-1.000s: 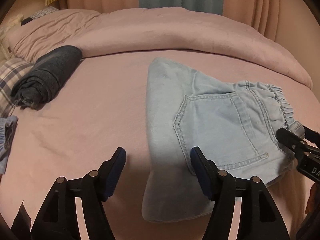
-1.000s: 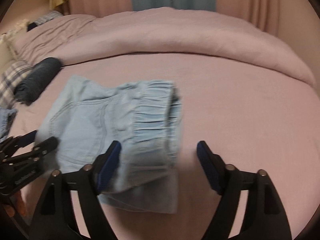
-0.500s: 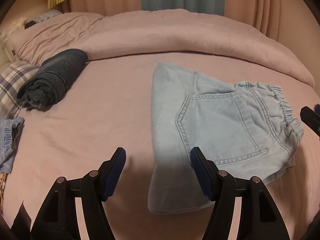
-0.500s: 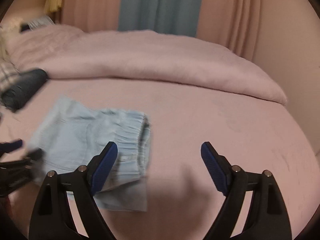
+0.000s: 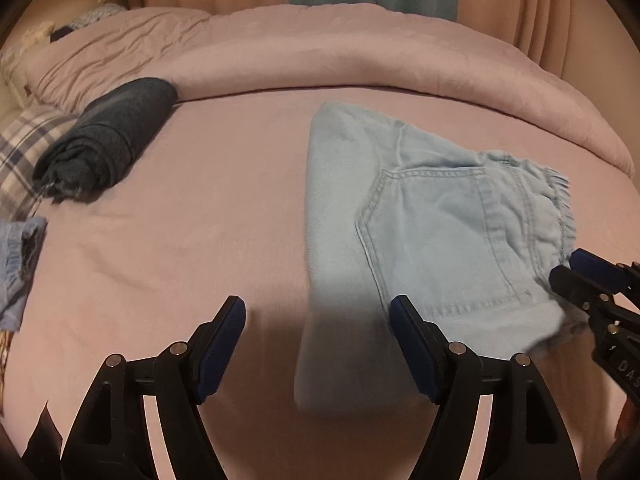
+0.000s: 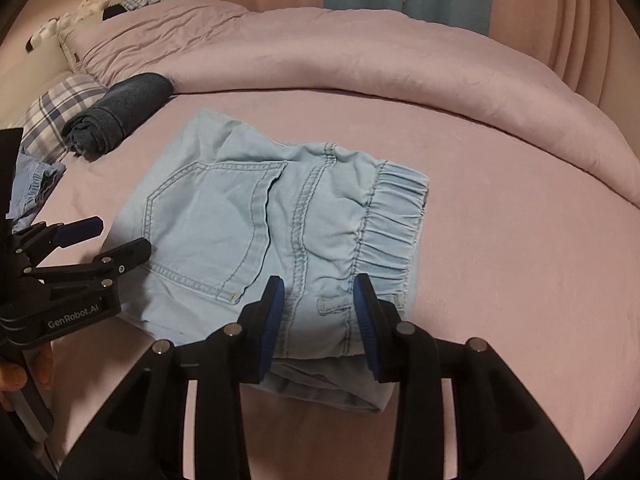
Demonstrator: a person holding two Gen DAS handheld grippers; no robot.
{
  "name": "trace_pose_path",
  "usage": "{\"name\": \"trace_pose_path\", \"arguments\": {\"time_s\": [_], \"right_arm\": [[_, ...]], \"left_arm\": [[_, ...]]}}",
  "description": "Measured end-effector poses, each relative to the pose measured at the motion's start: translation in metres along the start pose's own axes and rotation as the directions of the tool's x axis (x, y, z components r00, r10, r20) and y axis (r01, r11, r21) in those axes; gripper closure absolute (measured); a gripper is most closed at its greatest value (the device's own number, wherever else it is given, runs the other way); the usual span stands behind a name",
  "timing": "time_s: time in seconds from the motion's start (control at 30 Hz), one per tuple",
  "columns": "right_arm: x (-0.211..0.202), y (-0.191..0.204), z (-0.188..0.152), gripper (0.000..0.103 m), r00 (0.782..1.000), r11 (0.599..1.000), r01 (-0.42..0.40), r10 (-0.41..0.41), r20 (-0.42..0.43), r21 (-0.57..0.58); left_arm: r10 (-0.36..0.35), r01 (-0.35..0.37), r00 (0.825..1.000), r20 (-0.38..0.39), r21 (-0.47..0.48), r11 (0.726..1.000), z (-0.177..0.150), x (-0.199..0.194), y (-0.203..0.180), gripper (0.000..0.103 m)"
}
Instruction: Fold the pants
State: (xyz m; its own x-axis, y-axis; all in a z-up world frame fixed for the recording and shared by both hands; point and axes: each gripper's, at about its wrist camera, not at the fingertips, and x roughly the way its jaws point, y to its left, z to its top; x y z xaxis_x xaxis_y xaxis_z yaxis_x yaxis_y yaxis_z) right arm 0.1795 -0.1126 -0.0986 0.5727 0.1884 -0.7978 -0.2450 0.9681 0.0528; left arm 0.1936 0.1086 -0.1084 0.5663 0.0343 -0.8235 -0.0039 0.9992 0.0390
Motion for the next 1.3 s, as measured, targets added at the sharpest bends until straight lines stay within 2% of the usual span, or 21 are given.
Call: {"name": "trace_pose_path", "arguments": {"time_s": [0.07, 0.1, 0.13, 0.2, 0.27, 0.33, 0.43, 0.5, 0.6, 0.73, 0.87, 1.3], "right_arm": [[-0.017, -0.001, 0.002, 0.064, 1.0, 0.999, -0.015, 0.015, 0.006, 0.03], [-0.03, 0.0, 0.0, 0.057, 0.999, 0.999, -0.03, 0.029, 0.025, 0.042], [-0.037, 0.004, -0.003, 0.046, 0.999, 0.998, -0.036, 0.035, 0.039, 0.046], [-0.067, 0.009, -0.006, 0.034, 0.997, 0.999, -0.006, 0.003, 0.075, 0.043], [-0.094, 0.013, -0.01, 0.029, 0.995, 0.999, -0.008, 0.004, 0.103, 0.039], [-0.118, 0.019, -0.01, 0.017, 0.992, 0.999, -0.019, 0.015, 0.122, 0.03], [-0.151, 0.028, -0.014, 0.008, 0.988, 1.0, -0.011, 0.01, 0.155, 0.007], [-0.17, 0.03, -0.017, 0.005, 0.986, 1.0, -0.015, 0.014, 0.169, 0.002], [-0.187, 0.03, -0.016, 0.0, 0.985, 1.0, -0.014, 0.011, 0.172, 0.012], [-0.205, 0.028, -0.016, 0.0, 0.988, 0.999, 0.002, -0.007, 0.155, 0.035], [-0.218, 0.028, -0.013, 0.0, 0.987, 0.999, 0.03, -0.036, 0.156, 0.042], [-0.238, 0.025, -0.014, 0.0, 0.981, 0.998, 0.025, -0.037, 0.189, 0.066]], "left_arm": [[0.022, -0.022, 0.999, 0.03, 0.004, 1.0, -0.004, -0.02, 0.0, 0.027], [0.028, -0.028, 0.999, 0.045, 0.005, 1.0, -0.007, -0.034, 0.0, 0.027], [0.026, -0.026, 0.998, 0.056, 0.004, 1.0, -0.008, -0.046, 0.001, 0.027], [0.02, -0.021, 0.997, 0.075, 0.001, 1.0, -0.011, -0.069, 0.002, 0.026], [0.02, -0.021, 0.997, 0.08, 0.004, 1.0, -0.013, -0.091, 0.001, 0.015], [0.006, -0.006, 0.995, 0.097, -0.005, 1.0, -0.016, -0.116, 0.001, 0.015], [0.024, -0.023, 0.994, 0.102, -0.015, 1.0, -0.017, -0.141, -0.002, 0.008], [0.026, -0.023, 0.995, 0.095, -0.031, 0.999, -0.016, -0.154, -0.001, 0.006], [-0.01, 0.013, 0.996, 0.085, -0.036, 0.999, -0.017, -0.173, -0.001, 0.006], [0.042, -0.042, 0.992, 0.117, -0.004, 0.999, -0.019, -0.198, -0.011, 0.002], [0.026, -0.027, 0.988, 0.154, 0.005, 1.0, -0.02, -0.218, -0.016, 0.001], [0.027, -0.032, 0.982, 0.187, 0.025, 0.999, -0.02, -0.236, -0.028, 0.001]]}}
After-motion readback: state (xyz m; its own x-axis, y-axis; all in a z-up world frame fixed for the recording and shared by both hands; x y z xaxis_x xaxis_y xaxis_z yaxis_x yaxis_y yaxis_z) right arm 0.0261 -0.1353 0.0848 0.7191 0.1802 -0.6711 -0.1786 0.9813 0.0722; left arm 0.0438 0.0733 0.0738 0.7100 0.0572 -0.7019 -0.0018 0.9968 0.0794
